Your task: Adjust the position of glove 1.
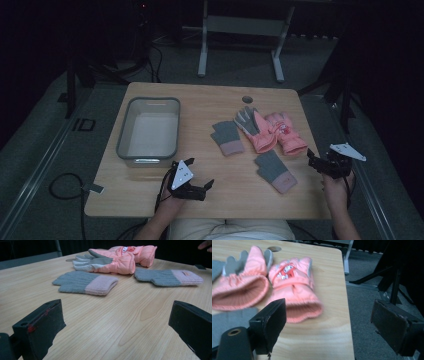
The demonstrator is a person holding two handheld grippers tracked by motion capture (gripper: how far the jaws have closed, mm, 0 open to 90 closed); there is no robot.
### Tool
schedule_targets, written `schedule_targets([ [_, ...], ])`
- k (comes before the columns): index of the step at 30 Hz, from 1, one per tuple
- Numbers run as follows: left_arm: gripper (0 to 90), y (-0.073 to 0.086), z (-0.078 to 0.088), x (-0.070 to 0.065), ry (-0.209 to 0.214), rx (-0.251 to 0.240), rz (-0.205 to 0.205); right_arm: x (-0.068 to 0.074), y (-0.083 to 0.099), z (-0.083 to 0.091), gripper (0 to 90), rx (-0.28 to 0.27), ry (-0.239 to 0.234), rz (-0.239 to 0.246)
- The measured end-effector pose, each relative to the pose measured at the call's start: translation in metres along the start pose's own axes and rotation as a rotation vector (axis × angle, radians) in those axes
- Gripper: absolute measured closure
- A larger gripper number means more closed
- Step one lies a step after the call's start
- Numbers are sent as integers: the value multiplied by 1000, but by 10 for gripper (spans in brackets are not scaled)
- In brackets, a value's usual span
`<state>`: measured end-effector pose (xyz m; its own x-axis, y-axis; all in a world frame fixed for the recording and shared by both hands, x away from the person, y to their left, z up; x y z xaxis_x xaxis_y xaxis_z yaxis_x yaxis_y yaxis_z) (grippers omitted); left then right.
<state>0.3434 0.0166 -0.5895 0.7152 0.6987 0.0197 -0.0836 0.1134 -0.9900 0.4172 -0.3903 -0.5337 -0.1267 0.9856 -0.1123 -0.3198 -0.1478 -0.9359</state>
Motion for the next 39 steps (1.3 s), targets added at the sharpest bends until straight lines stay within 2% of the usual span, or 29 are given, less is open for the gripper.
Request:
schedule_targets([
  [5,0,0,0,0,-1,-1,5,7,-16,-4,121,-5,-27,-2],
  [7,0,0,0,0,-1,-1,4,17,-31,-9,116,-12,-75,-3],
  [13,0,0,0,0,-1,-2,5,34,-57,-16,122,-27,-104,24],
  [16,0,0,0,0,-1,-3,3,43,-68,-17,141,-20,-145,-18],
  [17,0,0,0,0,0,-2,2,45,-70,-18,149,-21,-147,-18],
  [20,0,0,0,0,1,-2,1,51,-76,-20,150,-12,-150,-4],
  [23,0,0,0,0,3,0,0,59,-80,-23,137,-6,-177,9],
  [27,0,0,0,0,4,-1,2,74,-84,-28,124,1,-199,49],
  [28,0,0,0,0,3,-1,2,81,-85,-28,119,1,-232,58],
  [29,0,0,0,0,3,-1,2,84,-85,-29,118,1,-245,62],
  [34,0,0,0,0,4,1,3,111,-90,-31,117,-14,-340,43],
  [39,0,0,0,0,5,0,3,134,-94,-37,145,-25,-412,63],
])
Point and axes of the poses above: each handheld gripper's, and its own axes: z roughly backward along the jaws, y roughly out of its underside, x roughly to its left, the point moved 9 cm from there along -z, roughly forward along the jaws, and after that the axes turned 9 degrees about -x, right-handed, at the moved point
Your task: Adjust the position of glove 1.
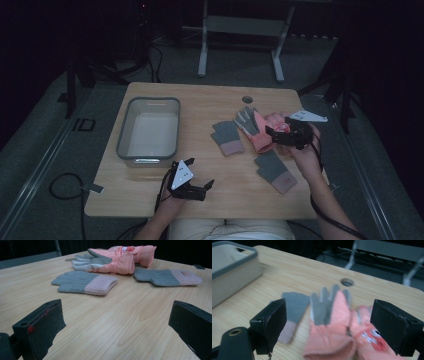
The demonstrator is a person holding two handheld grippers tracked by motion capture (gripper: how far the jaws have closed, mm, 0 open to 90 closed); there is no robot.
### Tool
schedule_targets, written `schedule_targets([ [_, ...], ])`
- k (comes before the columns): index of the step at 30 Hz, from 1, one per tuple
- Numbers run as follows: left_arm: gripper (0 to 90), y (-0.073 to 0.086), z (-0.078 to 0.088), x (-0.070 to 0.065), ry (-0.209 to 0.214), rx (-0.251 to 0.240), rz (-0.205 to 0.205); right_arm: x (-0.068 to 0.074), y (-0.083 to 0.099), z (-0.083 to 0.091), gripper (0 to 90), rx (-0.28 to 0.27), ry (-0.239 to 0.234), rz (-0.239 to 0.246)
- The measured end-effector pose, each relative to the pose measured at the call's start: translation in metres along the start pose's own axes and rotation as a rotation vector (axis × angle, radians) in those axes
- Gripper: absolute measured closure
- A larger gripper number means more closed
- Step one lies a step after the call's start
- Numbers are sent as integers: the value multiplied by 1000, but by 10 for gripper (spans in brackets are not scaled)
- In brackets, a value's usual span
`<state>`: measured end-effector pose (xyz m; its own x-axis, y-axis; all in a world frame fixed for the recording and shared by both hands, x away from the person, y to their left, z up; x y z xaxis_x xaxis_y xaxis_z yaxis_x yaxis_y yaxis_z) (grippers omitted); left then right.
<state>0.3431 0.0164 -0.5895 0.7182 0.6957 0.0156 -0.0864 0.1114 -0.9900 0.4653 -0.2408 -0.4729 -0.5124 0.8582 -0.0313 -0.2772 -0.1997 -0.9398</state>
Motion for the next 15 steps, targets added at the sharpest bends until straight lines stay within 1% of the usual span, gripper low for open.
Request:
schedule_targets([
  [2,0,0,0,0,1,0,1,9,-1,-8,183,6,-34,20],
  [3,0,0,0,0,1,0,1,9,-1,-8,183,6,-34,20],
  [4,0,0,0,0,2,0,3,12,-1,-11,195,6,-47,27],
  [5,0,0,0,0,2,0,4,20,2,-21,228,20,-72,53],
  [7,0,0,0,0,3,-1,4,26,5,-29,258,30,-89,66],
  [11,0,0,0,0,5,-1,5,39,12,-46,302,59,-132,57],
  [12,0,0,0,0,6,0,5,42,13,-50,320,68,-139,55],
  [13,0,0,0,0,6,0,5,42,13,-50,320,68,-139,55],
  [15,0,0,0,0,6,-2,5,48,17,-60,339,90,-157,57],
])
Point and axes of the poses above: each handheld gripper's, and its own axes: z roughly backward along the jaws, y roughly out of its underside, x roughly to its left, the point moved 9 cm from there along -z, roughly forward along the jaws, and after that the axes turned 9 degrees about -x, right-handed, at the moved point
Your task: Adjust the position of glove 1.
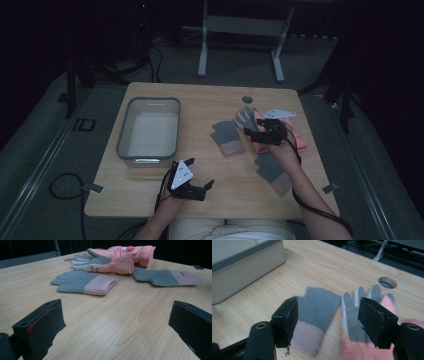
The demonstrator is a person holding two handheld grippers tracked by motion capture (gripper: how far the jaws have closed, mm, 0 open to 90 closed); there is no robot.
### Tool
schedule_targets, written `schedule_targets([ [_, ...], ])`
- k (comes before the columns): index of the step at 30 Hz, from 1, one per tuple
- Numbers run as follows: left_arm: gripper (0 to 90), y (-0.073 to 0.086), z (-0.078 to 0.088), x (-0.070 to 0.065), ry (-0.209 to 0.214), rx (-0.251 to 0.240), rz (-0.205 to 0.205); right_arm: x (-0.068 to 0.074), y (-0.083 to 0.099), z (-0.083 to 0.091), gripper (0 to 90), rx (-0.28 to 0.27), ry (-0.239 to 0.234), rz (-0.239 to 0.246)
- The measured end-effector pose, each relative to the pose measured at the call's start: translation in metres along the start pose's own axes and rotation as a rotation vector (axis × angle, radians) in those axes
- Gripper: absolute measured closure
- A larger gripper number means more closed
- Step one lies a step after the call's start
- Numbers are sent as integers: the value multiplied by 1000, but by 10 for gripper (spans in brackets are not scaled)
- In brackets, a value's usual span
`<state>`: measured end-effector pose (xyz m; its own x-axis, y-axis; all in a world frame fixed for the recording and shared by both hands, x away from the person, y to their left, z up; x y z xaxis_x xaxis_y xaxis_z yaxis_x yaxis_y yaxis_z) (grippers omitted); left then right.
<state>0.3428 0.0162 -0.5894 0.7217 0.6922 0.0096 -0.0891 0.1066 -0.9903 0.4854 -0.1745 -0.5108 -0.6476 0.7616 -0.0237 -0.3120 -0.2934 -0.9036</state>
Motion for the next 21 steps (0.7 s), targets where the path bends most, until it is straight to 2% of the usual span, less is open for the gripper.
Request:
schedule_targets([
  [1,0,0,0,0,1,0,0,5,1,-10,350,17,-23,-5],
  [2,0,0,0,0,2,0,1,5,1,-10,350,17,-23,-5],
  [3,0,0,0,0,2,0,2,10,3,-20,383,38,-35,-10],
  [5,0,0,0,0,2,-1,1,11,3,-24,385,45,-38,-14],
  [10,0,0,0,-1,7,-2,-3,13,8,-47,466,87,-49,-28],
  [12,0,0,0,-1,9,-1,-4,15,12,-56,504,113,-75,-44],
  [13,0,0,0,-1,8,-2,-2,15,18,-65,514,141,-81,-33],
  [16,0,0,1,-1,8,-3,0,15,23,-73,521,159,-81,-23],
  [18,0,0,1,-1,8,-4,3,14,29,-83,530,179,-63,6],
  [20,0,0,1,-1,8,-5,2,13,30,-86,531,184,-57,12],
  [21,0,0,1,-1,8,-5,2,13,33,-92,563,190,-64,19],
])
Point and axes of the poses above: each handheld gripper's, and its own axes: z roughly backward along the jaws, y roughly out of its underside, x roughly to its left, the point moved 9 cm from there along -z, roughly forward along the jaws, and after that the axes turned 9 degrees about -x, right-handed, at the moved point
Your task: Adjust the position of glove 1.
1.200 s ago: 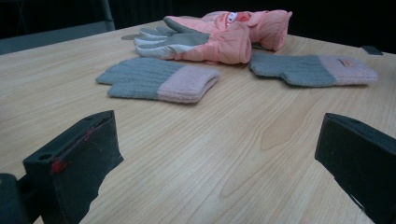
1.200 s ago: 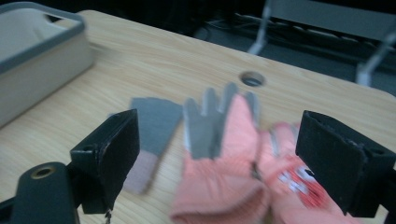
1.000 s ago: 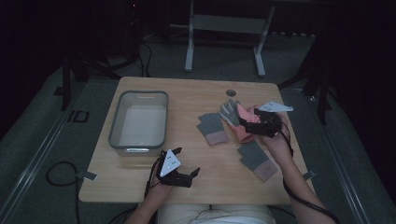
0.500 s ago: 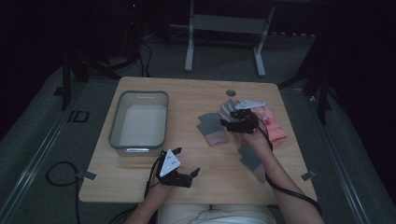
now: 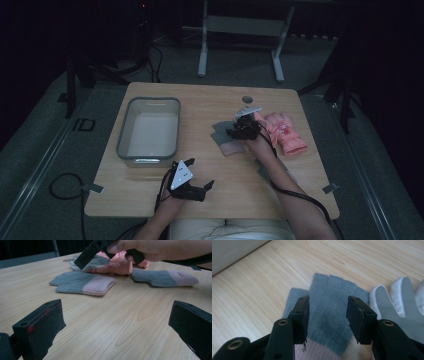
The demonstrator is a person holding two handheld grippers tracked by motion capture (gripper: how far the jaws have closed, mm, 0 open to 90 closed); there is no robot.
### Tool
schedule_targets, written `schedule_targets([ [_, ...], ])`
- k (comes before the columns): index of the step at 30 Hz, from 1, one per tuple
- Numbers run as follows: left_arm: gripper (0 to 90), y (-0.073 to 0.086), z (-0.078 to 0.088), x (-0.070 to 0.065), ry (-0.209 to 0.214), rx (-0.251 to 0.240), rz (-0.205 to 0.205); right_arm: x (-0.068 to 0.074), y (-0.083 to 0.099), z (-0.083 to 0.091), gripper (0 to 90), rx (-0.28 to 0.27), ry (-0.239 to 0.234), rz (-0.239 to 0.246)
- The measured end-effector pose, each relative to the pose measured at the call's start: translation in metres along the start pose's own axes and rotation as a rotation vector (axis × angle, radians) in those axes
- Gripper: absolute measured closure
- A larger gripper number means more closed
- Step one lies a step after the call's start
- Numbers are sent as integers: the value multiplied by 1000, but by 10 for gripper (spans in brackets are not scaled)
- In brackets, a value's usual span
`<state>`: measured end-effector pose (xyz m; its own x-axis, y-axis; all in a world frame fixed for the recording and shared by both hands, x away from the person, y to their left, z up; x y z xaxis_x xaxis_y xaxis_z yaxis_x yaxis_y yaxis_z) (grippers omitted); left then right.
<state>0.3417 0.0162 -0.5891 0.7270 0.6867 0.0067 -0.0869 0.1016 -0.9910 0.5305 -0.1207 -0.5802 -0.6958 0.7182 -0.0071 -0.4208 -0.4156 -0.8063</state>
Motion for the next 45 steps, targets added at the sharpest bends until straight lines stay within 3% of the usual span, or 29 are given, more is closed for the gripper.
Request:
schedule_targets([
  [13,0,0,0,0,3,2,-2,-4,18,-29,581,101,18,9],
  [18,0,0,0,0,1,4,-2,0,18,-29,752,112,22,11],
  [23,0,0,0,-1,1,5,-7,3,17,-30,812,130,42,1],
  [28,0,0,0,0,0,5,-2,11,10,-24,854,149,8,-25],
  [31,0,0,0,0,1,6,2,17,0,-12,856,112,7,-61],
  [32,0,0,0,0,1,6,1,21,-8,1,856,74,8,-82],
  [34,0,0,0,0,0,5,-1,25,-13,7,856,57,4,-86],
  [40,0,0,0,0,-6,4,1,39,-34,59,857,-43,55,-87],
  [45,0,0,0,1,-8,6,-1,54,-37,100,857,-114,97,-117],
])
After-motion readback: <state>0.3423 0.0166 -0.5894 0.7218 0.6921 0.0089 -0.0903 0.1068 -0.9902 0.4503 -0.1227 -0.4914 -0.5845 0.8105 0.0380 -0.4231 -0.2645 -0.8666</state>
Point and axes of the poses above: each handheld gripper's, and its own axes: z roughly backward along the jaws, y roughly out of its underside, x roughly to its left, the point moved 9 cm from there along -z, roughly forward along the jaws, and after that the axes turned 9 degrees about -x, right-handed, at the moved point
